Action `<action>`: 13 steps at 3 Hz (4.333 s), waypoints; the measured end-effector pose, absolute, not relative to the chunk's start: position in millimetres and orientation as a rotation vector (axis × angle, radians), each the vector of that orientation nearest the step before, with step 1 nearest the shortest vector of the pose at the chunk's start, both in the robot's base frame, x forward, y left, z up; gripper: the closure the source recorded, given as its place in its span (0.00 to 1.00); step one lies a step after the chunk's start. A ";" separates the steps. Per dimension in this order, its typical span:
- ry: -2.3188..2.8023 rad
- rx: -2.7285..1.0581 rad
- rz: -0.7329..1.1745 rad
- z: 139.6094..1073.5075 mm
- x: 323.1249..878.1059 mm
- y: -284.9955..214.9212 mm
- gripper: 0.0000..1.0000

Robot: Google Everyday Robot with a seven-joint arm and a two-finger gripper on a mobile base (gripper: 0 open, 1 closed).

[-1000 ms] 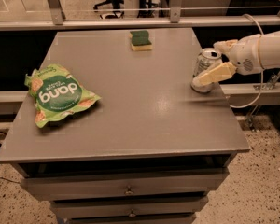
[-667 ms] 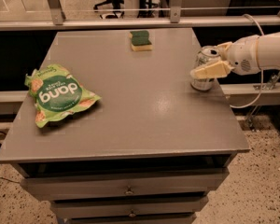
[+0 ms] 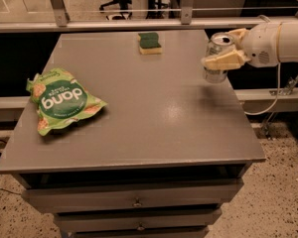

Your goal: Move 7up can near green rice chip bag

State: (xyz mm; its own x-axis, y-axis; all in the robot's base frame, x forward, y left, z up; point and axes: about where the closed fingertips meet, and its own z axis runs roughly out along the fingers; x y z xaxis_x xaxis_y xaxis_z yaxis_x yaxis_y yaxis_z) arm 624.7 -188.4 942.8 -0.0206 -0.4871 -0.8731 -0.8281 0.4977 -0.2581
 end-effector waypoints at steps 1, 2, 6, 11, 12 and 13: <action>1.668 -1.141 0.401 941.7 625.1 -185.8 1.00; 1.660 -1.137 0.412 941.6 624.3 -181.1 1.00; 1.390 -1.162 0.761 938.3 637.4 29.6 1.00; 1.387 -1.372 0.840 892.5 622.7 107.6 0.20; 1.387 -1.372 0.840 892.5 622.7 107.6 0.01; 1.388 -1.380 0.806 896.7 624.1 89.6 0.00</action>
Offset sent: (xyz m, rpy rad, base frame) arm 0.0003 0.0025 -0.0007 -0.0006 0.0002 0.0049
